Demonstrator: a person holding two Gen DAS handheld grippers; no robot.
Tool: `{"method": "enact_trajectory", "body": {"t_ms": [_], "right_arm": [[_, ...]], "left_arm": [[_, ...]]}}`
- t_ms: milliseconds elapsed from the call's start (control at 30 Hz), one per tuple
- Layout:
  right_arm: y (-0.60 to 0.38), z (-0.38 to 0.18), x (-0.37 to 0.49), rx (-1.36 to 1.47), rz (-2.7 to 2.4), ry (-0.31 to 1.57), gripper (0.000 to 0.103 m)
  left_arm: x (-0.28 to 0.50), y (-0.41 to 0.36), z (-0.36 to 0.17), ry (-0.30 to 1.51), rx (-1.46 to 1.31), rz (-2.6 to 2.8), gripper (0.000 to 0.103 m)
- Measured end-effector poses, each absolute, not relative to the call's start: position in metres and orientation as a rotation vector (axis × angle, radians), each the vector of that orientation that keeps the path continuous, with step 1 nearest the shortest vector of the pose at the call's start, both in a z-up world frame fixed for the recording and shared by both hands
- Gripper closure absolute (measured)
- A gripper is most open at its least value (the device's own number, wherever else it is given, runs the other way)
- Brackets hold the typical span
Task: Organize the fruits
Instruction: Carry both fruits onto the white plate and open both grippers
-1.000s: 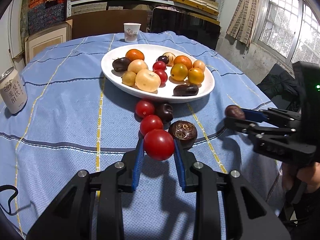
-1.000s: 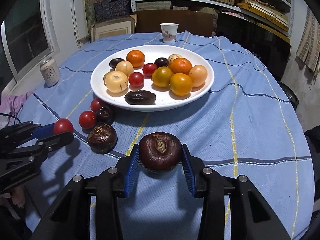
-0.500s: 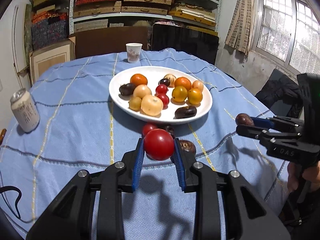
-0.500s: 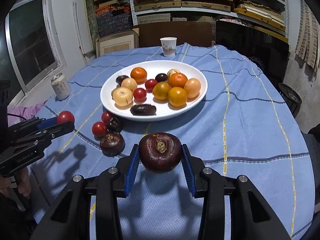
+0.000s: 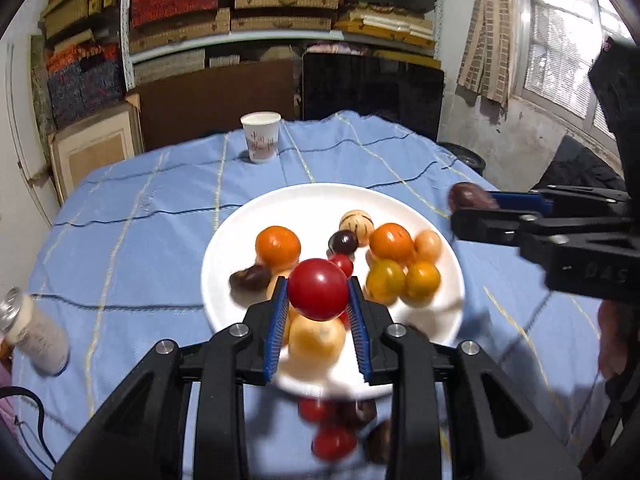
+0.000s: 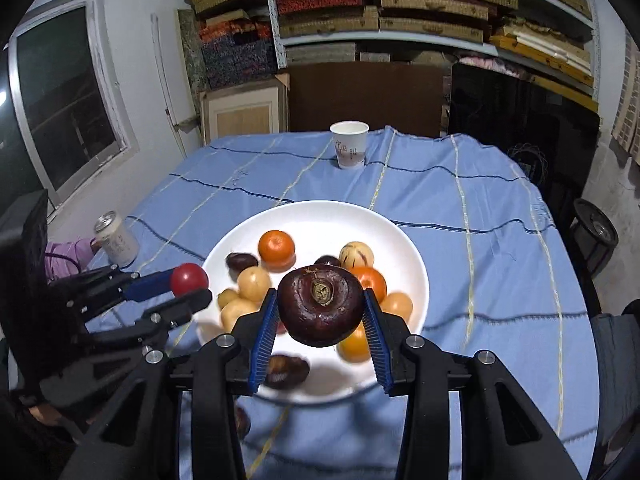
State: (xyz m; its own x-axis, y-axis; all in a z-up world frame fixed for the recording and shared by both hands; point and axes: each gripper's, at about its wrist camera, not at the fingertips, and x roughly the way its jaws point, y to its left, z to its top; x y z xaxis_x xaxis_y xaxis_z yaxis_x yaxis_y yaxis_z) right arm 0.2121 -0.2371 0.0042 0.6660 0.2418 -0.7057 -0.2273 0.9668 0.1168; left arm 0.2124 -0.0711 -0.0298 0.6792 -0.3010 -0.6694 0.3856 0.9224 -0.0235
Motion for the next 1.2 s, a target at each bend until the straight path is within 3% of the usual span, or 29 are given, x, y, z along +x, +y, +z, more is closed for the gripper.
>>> {"method": "enact_trajectory", "body": {"t_ms": [233,500,533,567,633,967,1200], "right_arm": [[-0.225,-0.035,0.286,-0.01,0.214,0.873,0.061],[-0.219,-0.062,0.313,-0.027,0.2,0.916,0.06],[-0.218,-0.062,0.312,-0.038,0.201,0.912,0.059],[-0.217,-0.061,0.311,-0.047,0.196,0.904,0.052],[-0.218,-0.057,0.306,-0.057,0.189,0.884,0.047],[-0.238,-0.014,0.249,0.002,0.17,0.786,0.046],[-0.235,-0.016,0.166,0.042,0.241,0.782,0.039]], "left_arm": [[0.265,-0.097,-0.059,0.799,0.152,-0.376,0.074],[0.285,-0.107,-0.078,0.837,0.17,-0.362,0.074],[0.285,-0.106,-0.078,0.836,0.167,-0.36,0.066],[0.286,-0.105,-0.077,0.836,0.163,-0.351,0.047],[0.285,-0.099,-0.071,0.812,0.13,-0.328,0.03],[0.233,-0.076,-0.036,0.744,0.143,-0.351,0.029],[0.168,-0.04,-0.04,0.75,0.17,-0.339,0.02]]}}
